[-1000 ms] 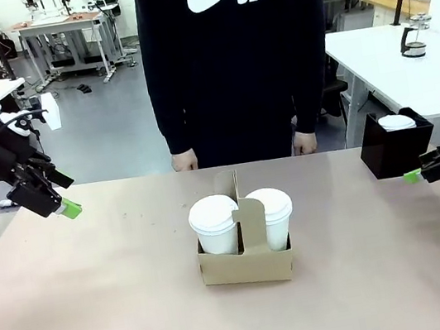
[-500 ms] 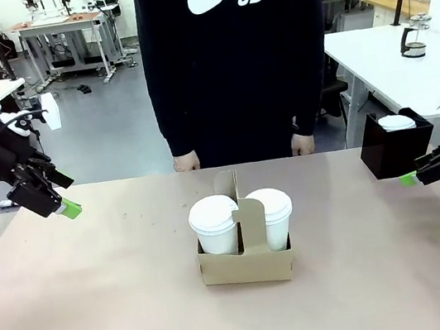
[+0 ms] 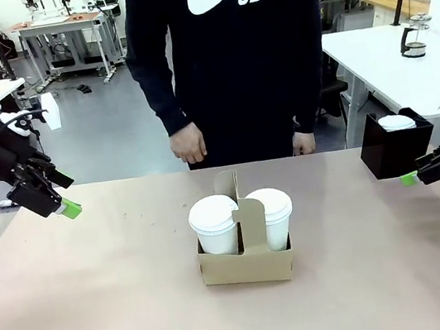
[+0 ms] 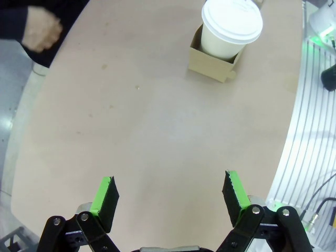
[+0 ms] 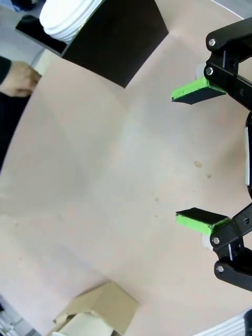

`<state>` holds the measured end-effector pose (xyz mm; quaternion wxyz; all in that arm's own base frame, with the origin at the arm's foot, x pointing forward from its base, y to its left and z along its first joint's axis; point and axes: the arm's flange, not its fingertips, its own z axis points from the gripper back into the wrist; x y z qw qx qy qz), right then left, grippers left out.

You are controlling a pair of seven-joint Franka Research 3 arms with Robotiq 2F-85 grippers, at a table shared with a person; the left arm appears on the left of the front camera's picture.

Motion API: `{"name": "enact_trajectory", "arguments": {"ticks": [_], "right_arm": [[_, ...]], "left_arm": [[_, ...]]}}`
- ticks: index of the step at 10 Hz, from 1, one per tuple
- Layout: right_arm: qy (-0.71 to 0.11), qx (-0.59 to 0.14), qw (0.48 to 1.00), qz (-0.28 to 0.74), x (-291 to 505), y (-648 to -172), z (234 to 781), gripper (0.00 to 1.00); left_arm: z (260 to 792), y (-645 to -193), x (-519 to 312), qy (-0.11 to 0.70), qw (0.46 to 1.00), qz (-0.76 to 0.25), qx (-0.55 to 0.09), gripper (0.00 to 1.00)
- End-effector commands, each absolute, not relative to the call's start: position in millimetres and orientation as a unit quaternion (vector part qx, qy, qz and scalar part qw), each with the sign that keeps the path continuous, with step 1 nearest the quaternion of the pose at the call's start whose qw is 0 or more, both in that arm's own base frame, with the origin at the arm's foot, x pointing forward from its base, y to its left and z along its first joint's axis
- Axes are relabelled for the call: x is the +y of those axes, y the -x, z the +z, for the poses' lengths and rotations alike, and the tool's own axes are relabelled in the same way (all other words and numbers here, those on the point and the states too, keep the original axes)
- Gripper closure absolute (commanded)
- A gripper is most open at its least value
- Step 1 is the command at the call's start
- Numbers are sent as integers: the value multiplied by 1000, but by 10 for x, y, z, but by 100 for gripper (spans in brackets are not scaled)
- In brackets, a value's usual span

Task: Pour a drink into a cup and package it in a carrier.
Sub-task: Insert the held 600 ml Paper Cup into the Cup Carrier.

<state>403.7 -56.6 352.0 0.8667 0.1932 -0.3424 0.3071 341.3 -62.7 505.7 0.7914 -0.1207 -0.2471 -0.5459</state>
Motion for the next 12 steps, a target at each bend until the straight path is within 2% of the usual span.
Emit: {"name": "enact_trajectory", "arguments": {"ticks": [1, 12], "right_arm": [[-189, -344, 867, 306, -569, -4042, 3533, 0], [-189, -344, 867, 306, -569, -4042, 3533, 0]], "left_arm": [[5064, -3406, -627, 131, 791, -543, -250, 0], [5064, -3406, -627, 131, 791, -543, -250, 0]]}}
